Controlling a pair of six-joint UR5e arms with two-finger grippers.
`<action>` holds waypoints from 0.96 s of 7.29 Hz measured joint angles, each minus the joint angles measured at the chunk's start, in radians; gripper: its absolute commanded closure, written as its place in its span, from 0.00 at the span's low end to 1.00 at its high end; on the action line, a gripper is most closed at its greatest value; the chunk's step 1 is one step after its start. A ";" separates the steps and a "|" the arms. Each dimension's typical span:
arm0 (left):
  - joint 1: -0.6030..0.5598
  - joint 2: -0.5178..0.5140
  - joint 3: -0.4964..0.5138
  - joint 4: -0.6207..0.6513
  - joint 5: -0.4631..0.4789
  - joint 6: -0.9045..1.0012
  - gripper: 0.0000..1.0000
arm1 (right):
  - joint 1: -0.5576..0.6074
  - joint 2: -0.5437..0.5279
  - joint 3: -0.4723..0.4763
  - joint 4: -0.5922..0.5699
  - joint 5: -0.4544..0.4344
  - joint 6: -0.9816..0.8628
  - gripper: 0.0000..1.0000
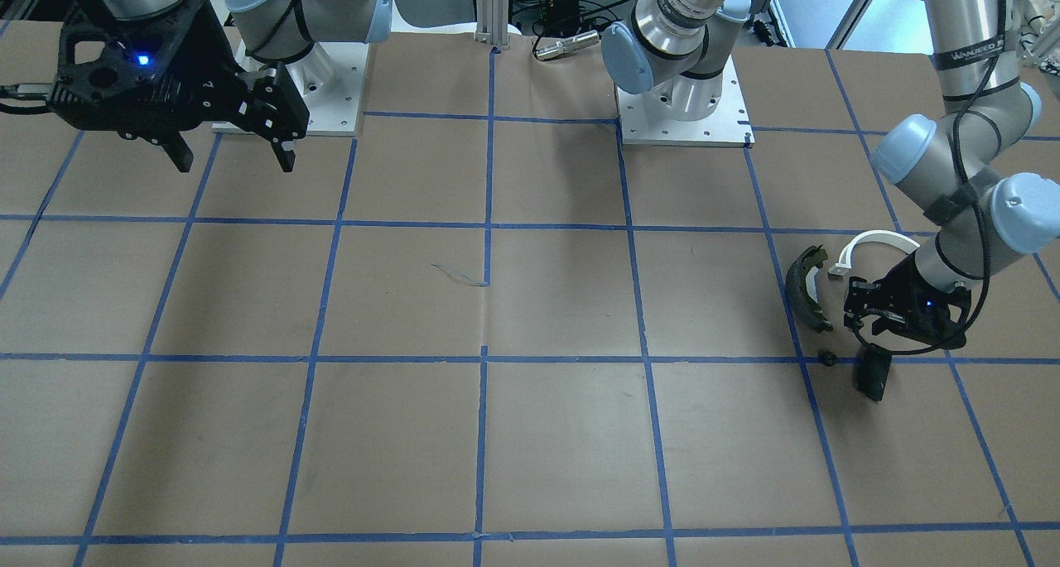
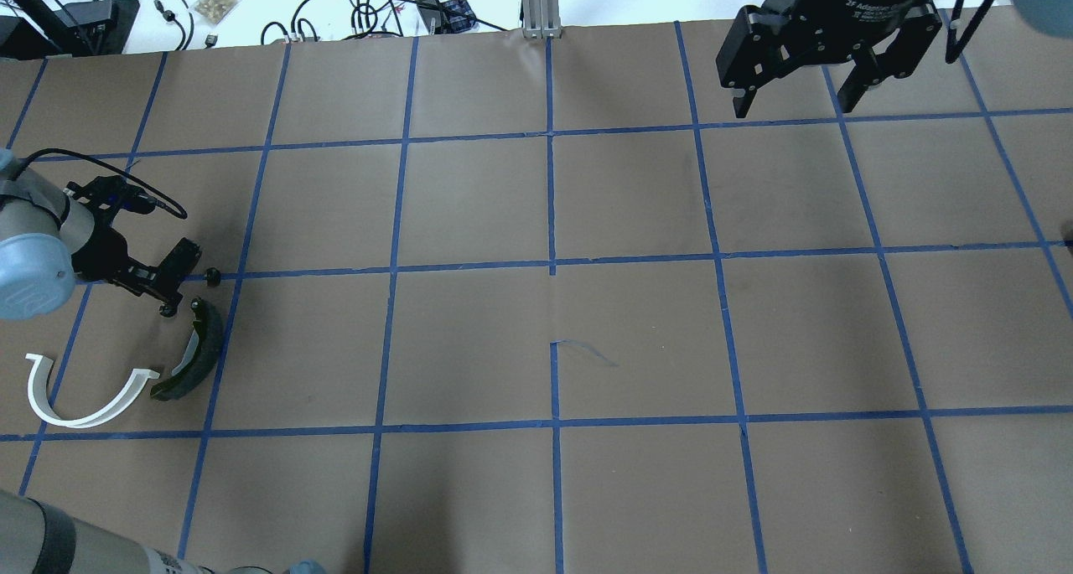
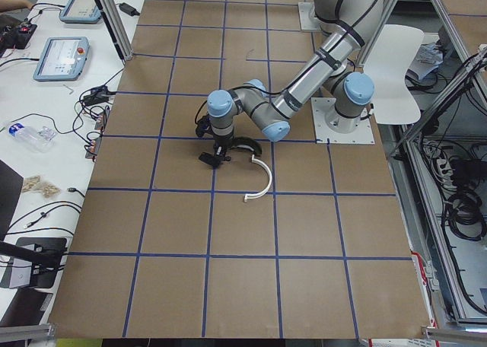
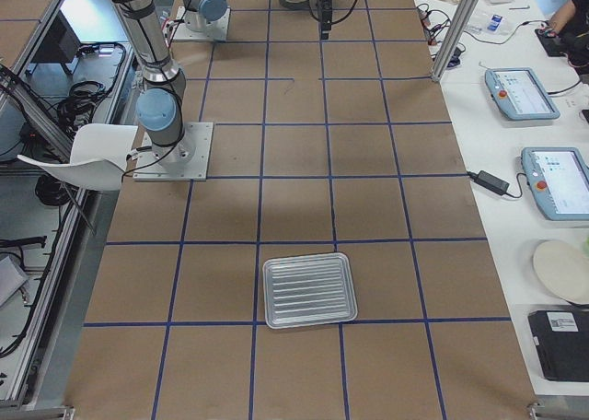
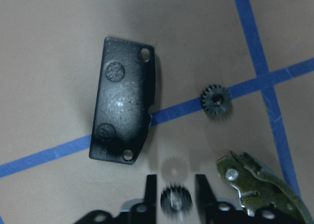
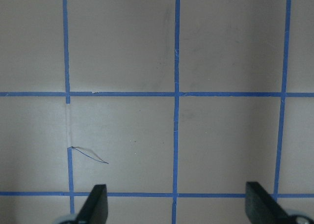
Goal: Place bearing gear from tray to pile
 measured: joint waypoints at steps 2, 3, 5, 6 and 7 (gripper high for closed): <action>-0.056 0.074 0.029 -0.070 -0.005 -0.020 0.00 | 0.000 0.000 0.001 -0.001 0.001 0.002 0.00; -0.134 0.123 0.062 -0.124 -0.002 -0.071 0.00 | 0.000 0.000 0.001 -0.001 0.001 0.001 0.00; -0.322 0.202 0.177 -0.311 0.005 -0.299 0.00 | 0.000 0.000 0.002 -0.001 -0.002 0.000 0.00; -0.403 0.224 0.261 -0.436 0.005 -0.440 0.00 | 0.000 0.000 0.001 -0.001 -0.001 0.000 0.00; -0.472 0.236 0.352 -0.560 0.009 -0.560 0.00 | 0.000 0.000 0.001 0.001 0.001 0.002 0.00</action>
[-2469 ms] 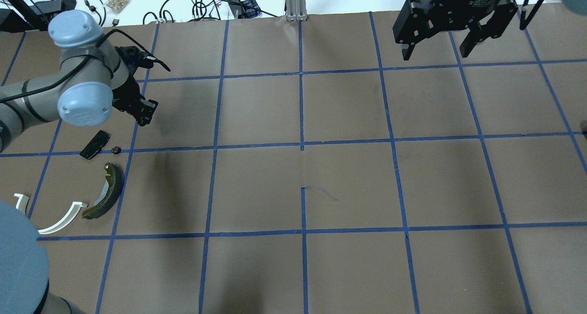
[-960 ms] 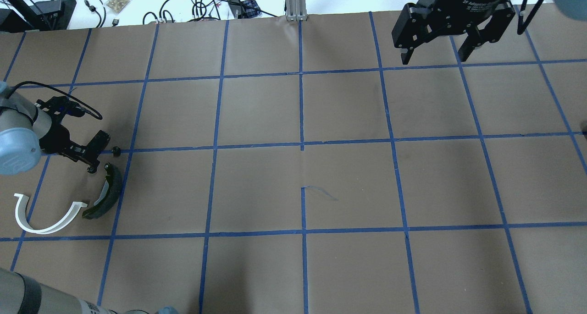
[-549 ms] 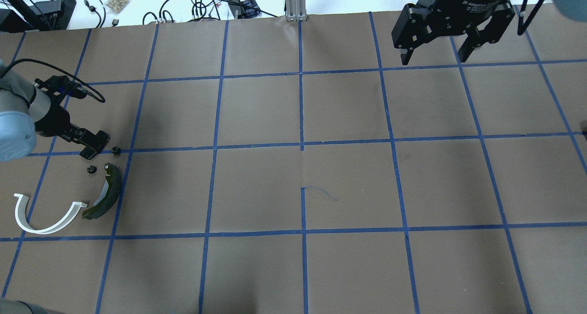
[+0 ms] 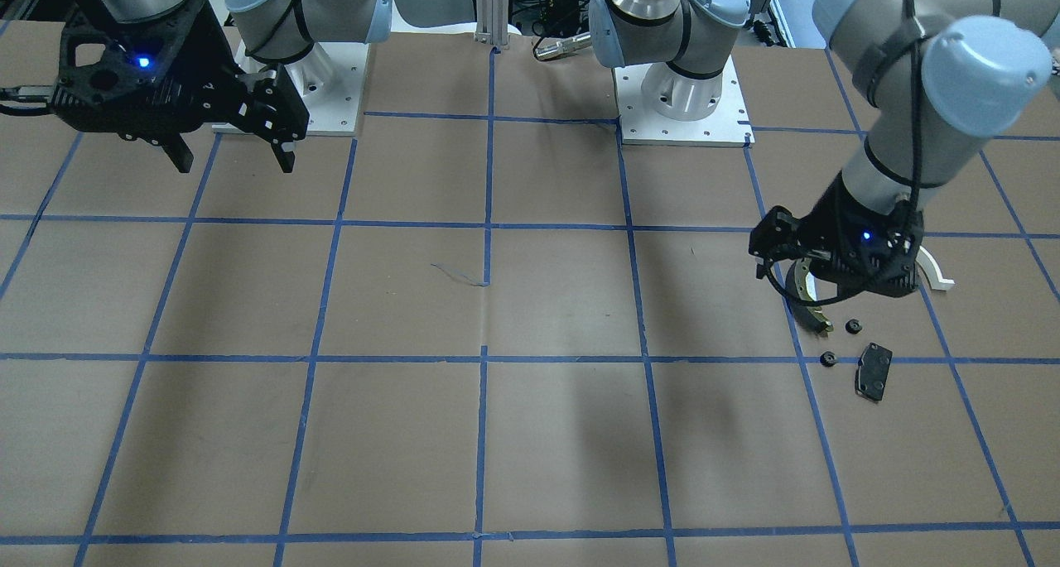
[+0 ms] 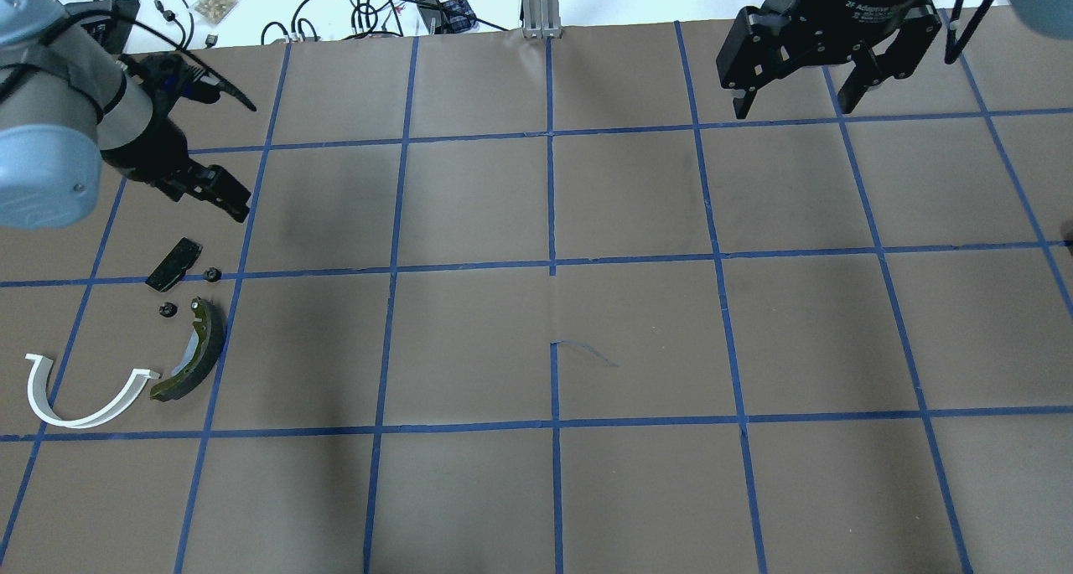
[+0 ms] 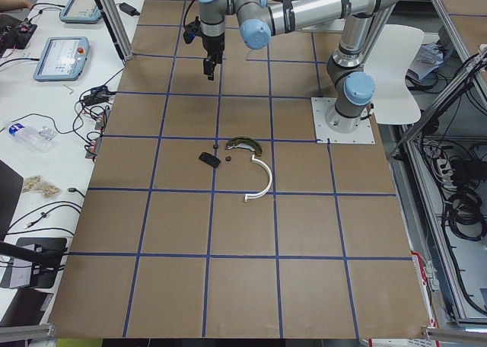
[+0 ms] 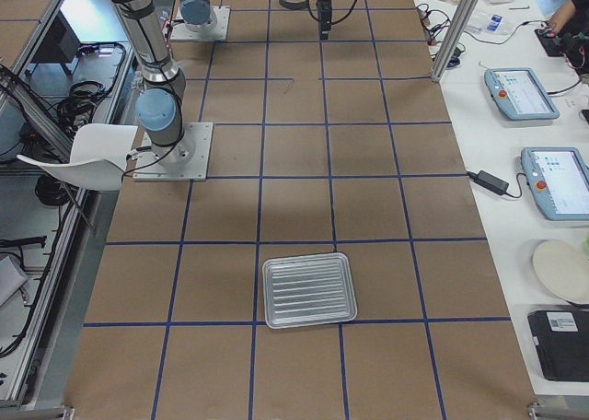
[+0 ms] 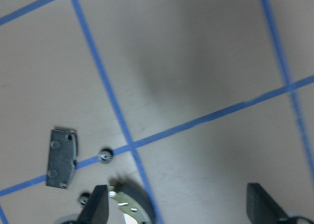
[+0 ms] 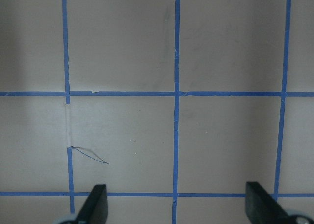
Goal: Place bearing gear from tray to pile
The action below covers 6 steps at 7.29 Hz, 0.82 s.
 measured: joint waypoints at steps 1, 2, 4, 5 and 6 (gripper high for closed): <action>-0.058 0.005 0.079 -0.095 0.008 -0.091 0.00 | 0.000 0.000 -0.001 0.001 0.000 0.000 0.00; -0.107 0.003 0.127 -0.142 0.015 -0.165 0.00 | 0.000 0.000 -0.002 0.000 0.000 -0.001 0.00; -0.155 0.019 0.148 -0.157 0.013 -0.229 0.00 | -0.002 0.003 -0.006 -0.002 0.000 -0.003 0.00; -0.159 0.028 0.147 -0.156 0.012 -0.238 0.00 | -0.003 0.003 -0.008 -0.002 0.000 -0.003 0.00; -0.158 0.036 0.147 -0.152 0.012 -0.242 0.00 | -0.003 0.003 -0.009 -0.001 0.002 -0.003 0.00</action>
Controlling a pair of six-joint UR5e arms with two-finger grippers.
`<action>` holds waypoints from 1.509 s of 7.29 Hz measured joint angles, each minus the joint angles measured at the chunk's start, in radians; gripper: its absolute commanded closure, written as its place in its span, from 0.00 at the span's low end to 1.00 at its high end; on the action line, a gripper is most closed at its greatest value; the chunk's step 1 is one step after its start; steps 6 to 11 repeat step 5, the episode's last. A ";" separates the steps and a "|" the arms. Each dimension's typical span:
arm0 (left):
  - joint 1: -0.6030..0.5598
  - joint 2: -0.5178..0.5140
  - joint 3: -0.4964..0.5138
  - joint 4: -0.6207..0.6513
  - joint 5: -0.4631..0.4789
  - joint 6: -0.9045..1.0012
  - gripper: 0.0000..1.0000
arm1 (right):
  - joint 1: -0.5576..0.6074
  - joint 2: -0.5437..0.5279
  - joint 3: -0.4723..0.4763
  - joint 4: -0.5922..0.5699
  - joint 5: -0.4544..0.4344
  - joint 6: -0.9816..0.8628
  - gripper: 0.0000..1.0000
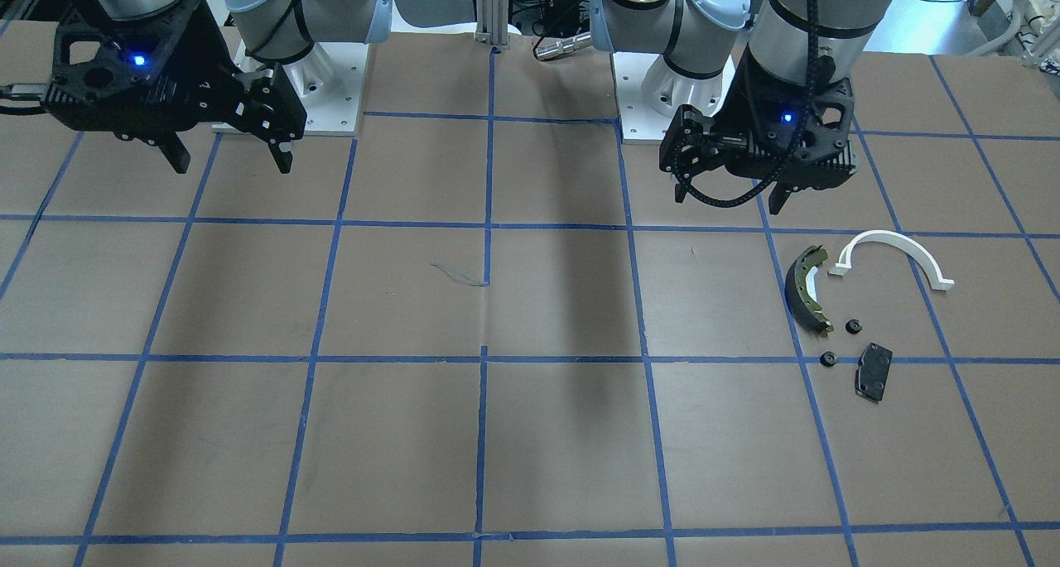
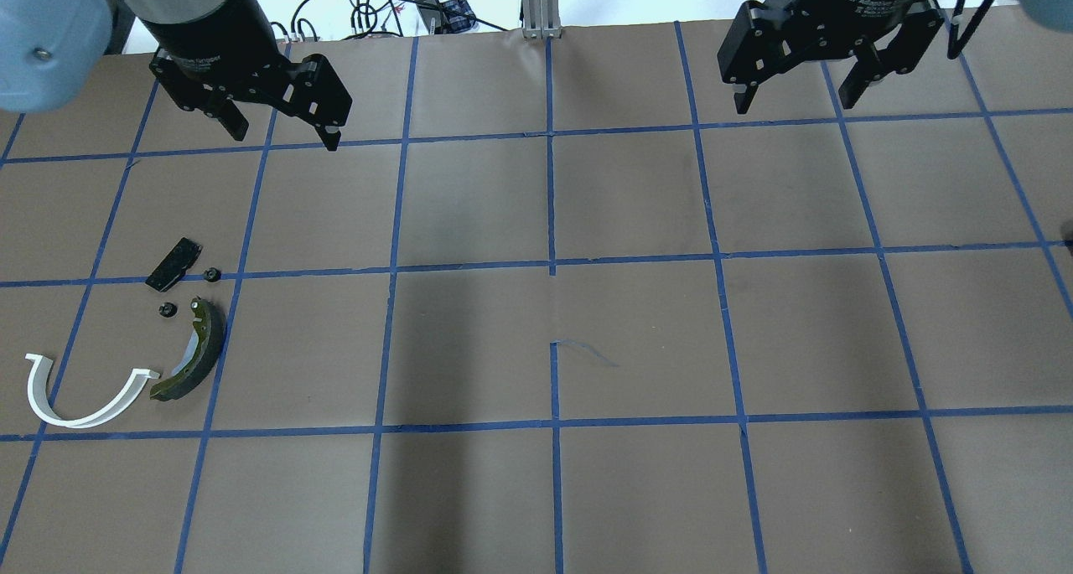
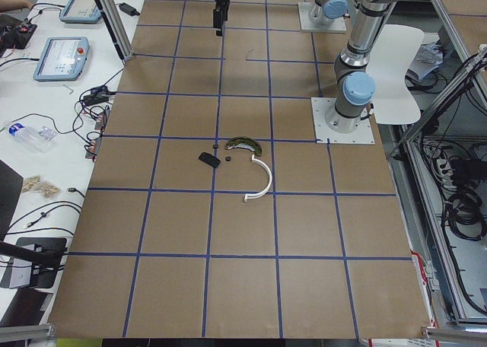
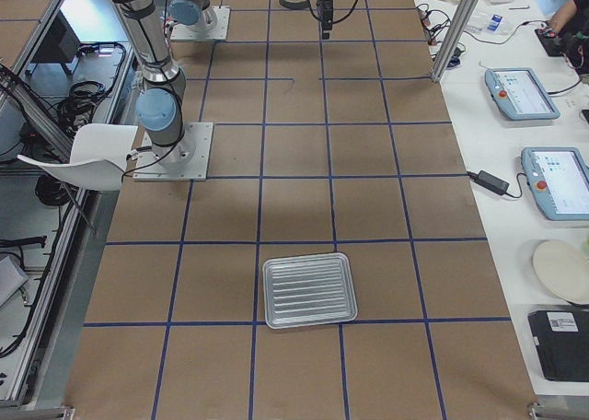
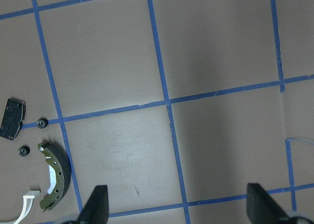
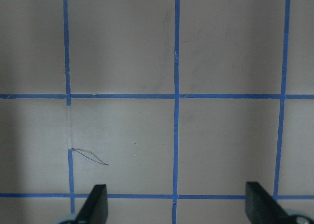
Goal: Place bearing gear from tray to pile
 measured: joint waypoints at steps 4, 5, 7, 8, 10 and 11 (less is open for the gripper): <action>0.059 0.041 -0.025 0.052 -0.008 -0.001 0.00 | 0.000 0.000 -0.001 0.002 -0.003 0.001 0.00; 0.060 0.047 -0.044 0.054 -0.007 -0.001 0.00 | 0.000 -0.001 -0.002 0.001 -0.005 0.001 0.00; 0.060 0.047 -0.044 0.054 -0.007 -0.001 0.00 | 0.000 -0.001 -0.002 0.001 -0.005 0.001 0.00; 0.060 0.047 -0.044 0.054 -0.007 -0.001 0.00 | 0.000 -0.001 -0.002 0.001 -0.005 0.001 0.00; 0.060 0.047 -0.044 0.054 -0.007 -0.001 0.00 | 0.000 -0.001 -0.002 0.001 -0.005 0.001 0.00; 0.060 0.047 -0.044 0.054 -0.007 -0.001 0.00 | 0.000 -0.001 -0.002 0.001 -0.005 0.001 0.00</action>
